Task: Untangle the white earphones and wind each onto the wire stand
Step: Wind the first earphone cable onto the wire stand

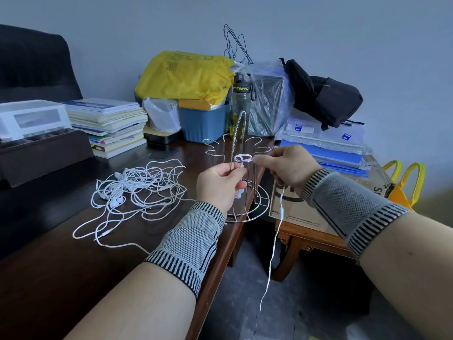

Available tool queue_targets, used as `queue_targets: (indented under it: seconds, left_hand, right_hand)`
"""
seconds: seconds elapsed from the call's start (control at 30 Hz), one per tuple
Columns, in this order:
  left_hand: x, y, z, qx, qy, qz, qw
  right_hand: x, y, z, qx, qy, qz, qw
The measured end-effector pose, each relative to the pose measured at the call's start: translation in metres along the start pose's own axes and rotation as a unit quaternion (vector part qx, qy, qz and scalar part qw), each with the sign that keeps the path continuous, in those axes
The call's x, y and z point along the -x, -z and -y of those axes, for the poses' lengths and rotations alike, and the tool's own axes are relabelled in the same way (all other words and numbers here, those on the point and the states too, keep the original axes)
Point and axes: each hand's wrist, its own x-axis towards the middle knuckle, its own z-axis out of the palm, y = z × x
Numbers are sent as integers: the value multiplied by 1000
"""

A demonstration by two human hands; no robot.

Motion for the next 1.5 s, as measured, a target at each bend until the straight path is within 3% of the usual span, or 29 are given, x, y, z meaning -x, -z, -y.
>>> queue_targets:
  seconds: [0.13,0.27,0.37,0.43,0.57,0.7,0.93,1.03,1.13,1.23,1.3,1.5]
  left_hand:
    - [1,0,-2,26,11,6,1000]
    - [0,1,-1,30,17,15,999]
    - [0,1,0,42,23,24,999]
    - [2,1,-2,47,26,18,998]
    - [6,0,-8,8,11,17,1000]
    - [5,1,-7,-37,-6,11,999]
    - [2,3,-2,3,11,21,1000]
    - [1,4,-2,45,28,25,998]
    - [1,4,0,3,-4,22,1000]
    - [3,3,2,-17,-21,22,999]
    - [2,3,5,-27,-22,23,999]
    - [5,3,-4,24,12,20,999]
  right_hand:
    - [0,3,18,-222,-96,62,968]
    - [2,-1,43,-197,-115,91,969]
    - [5,-7,55,-77,-75,63,992]
    - [4,-14,60,83,-10,39,996]
    - [13,-31,65,366,129,-30,921]
    - [26,-40,57,431,222,-81,871]
    - [36,-49,41,341,225,-112,906]
    - [39,-59,20,312,250,-158,903]
    - [40,-68,-3,205,267,-212,917]
    - [35,-64,-16,35,149,-190,970]
    - [31,-59,-22,-23,92,-169,981]
    - [26,-48,-37,-48,79,-148,985]
